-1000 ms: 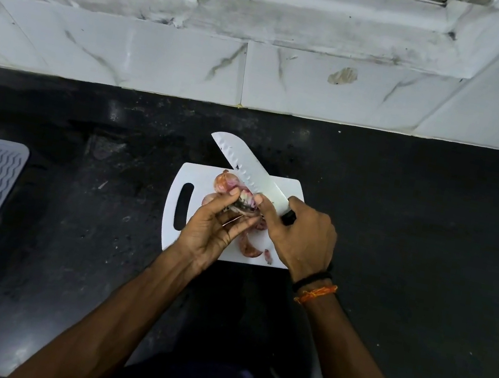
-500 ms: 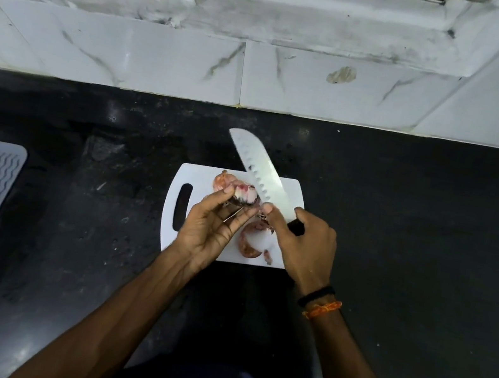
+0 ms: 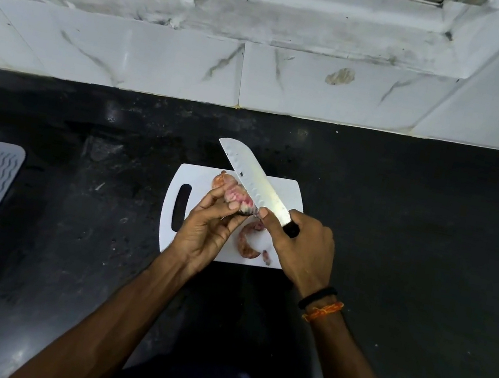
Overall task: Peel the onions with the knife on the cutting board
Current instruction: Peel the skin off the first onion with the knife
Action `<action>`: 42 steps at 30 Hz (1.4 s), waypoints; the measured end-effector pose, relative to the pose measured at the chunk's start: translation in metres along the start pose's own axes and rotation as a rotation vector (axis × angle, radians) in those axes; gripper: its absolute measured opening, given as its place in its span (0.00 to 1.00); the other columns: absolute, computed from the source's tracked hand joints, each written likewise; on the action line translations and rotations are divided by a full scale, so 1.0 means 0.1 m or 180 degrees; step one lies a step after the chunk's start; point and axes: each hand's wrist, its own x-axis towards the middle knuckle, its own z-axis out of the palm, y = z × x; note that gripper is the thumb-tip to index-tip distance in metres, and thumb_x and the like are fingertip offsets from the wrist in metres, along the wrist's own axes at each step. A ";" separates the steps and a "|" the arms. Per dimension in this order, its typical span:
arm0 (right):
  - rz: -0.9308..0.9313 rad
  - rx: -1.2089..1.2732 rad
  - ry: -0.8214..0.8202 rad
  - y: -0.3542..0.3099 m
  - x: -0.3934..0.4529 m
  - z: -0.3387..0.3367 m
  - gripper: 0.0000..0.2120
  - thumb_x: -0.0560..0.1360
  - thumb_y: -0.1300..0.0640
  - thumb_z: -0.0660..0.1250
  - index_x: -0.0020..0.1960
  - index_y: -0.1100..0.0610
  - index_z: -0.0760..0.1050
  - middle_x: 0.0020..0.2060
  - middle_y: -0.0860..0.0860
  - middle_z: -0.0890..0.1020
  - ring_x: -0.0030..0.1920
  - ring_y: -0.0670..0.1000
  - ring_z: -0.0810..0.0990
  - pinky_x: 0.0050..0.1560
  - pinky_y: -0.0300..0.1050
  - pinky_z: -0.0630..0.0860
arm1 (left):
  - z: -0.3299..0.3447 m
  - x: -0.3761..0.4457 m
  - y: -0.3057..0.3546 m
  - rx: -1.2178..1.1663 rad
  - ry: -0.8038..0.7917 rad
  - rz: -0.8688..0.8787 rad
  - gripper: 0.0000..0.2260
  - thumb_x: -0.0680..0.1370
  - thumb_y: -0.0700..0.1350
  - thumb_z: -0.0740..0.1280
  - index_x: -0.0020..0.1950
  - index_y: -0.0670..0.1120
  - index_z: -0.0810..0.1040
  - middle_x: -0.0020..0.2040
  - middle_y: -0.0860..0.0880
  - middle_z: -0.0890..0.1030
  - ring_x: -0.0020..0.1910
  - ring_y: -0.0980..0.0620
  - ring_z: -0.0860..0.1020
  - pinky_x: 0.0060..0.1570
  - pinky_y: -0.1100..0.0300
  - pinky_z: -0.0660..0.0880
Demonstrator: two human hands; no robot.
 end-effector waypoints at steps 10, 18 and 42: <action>0.0113 -0.0050 0.0023 -0.01 0.00 0.00 0.22 0.74 0.34 0.66 0.34 0.51 0.71 0.26 0.42 0.73 0.28 0.41 0.74 0.29 0.32 0.62 | 0.00 0.02 -0.04 -0.0094 -0.0114 0.0166 0.22 0.70 0.29 0.70 0.63 0.42 0.81 0.69 0.38 0.76 0.64 0.41 0.78 0.60 0.52 0.79; 0.0083 -0.0139 -0.0082 -0.01 -0.01 0.00 0.20 0.74 0.34 0.65 0.34 0.49 0.70 0.26 0.41 0.70 0.27 0.41 0.71 0.28 0.32 0.58 | 0.00 0.03 -0.06 -0.0131 -0.0222 0.0233 0.23 0.70 0.27 0.68 0.64 0.41 0.79 0.67 0.39 0.77 0.65 0.41 0.78 0.56 0.54 0.80; 0.0424 0.0612 -0.0112 0.05 0.08 0.00 0.34 0.70 0.33 0.72 0.23 0.55 0.61 0.18 0.47 0.64 0.22 0.46 0.62 0.26 0.40 0.60 | 0.13 0.08 -0.12 0.0190 0.0308 0.0307 0.19 0.72 0.35 0.73 0.61 0.38 0.76 0.53 0.41 0.81 0.56 0.43 0.81 0.57 0.48 0.80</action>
